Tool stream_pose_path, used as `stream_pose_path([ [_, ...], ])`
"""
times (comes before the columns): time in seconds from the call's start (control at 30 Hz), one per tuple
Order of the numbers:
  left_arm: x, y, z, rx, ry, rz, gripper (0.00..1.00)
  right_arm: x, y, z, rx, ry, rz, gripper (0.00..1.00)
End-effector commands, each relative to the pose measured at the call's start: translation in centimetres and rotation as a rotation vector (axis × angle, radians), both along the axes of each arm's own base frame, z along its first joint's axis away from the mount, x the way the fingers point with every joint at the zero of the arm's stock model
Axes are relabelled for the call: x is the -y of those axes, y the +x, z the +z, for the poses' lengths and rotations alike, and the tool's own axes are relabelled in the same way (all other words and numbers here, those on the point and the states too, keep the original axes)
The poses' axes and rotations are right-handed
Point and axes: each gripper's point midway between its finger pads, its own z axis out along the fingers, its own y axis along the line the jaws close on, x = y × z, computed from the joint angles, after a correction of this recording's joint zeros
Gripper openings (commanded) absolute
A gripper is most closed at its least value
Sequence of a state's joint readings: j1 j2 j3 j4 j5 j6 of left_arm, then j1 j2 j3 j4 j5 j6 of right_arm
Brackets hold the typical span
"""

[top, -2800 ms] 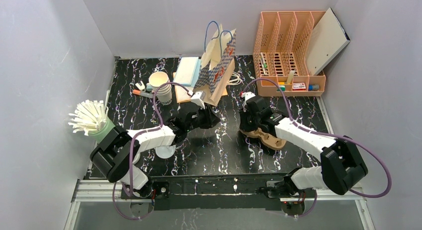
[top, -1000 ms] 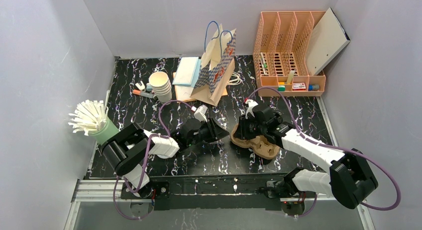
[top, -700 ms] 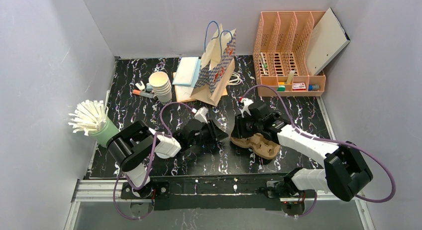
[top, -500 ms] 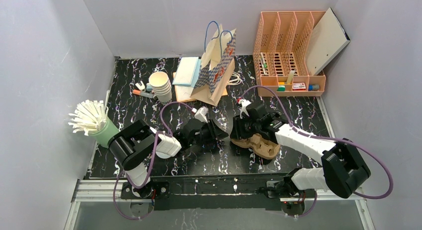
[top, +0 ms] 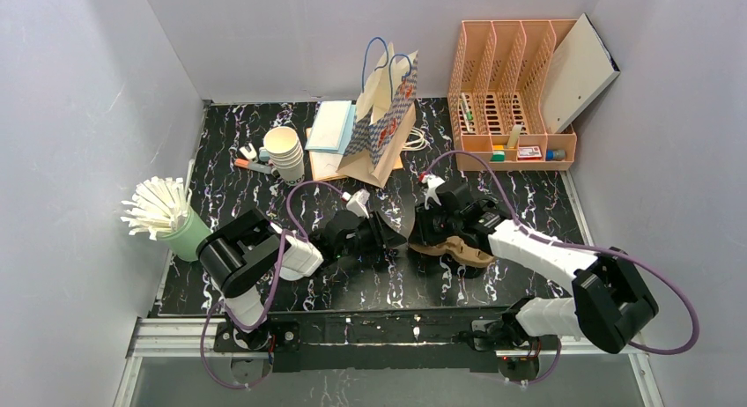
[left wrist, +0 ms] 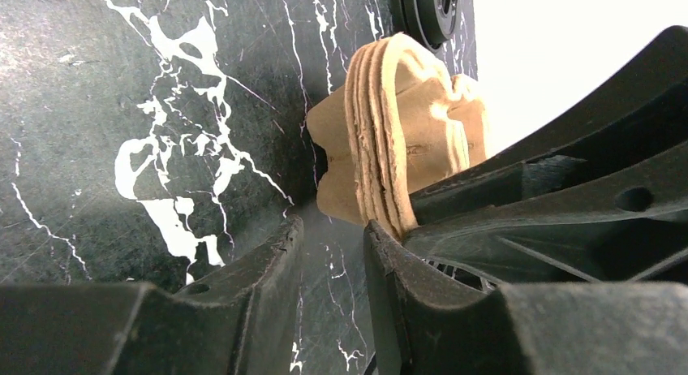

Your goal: Pack the takeout coffee

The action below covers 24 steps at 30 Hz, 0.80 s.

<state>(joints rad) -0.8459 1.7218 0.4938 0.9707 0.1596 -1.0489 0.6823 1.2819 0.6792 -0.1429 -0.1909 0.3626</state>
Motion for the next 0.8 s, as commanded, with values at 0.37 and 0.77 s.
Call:
stream_pose_path([
  [0.37,-0.2,0.3,4.1,0.056,-0.124,0.034,0.38,-0.7,0.1,3.5,0.075,0.160,-0.066,0.20],
  [0.77,-0.4,0.5,3.9,0.017,-0.171,0.077,0.36,-0.7,0.1,3.8,0.069,0.215,-0.116,0.15],
])
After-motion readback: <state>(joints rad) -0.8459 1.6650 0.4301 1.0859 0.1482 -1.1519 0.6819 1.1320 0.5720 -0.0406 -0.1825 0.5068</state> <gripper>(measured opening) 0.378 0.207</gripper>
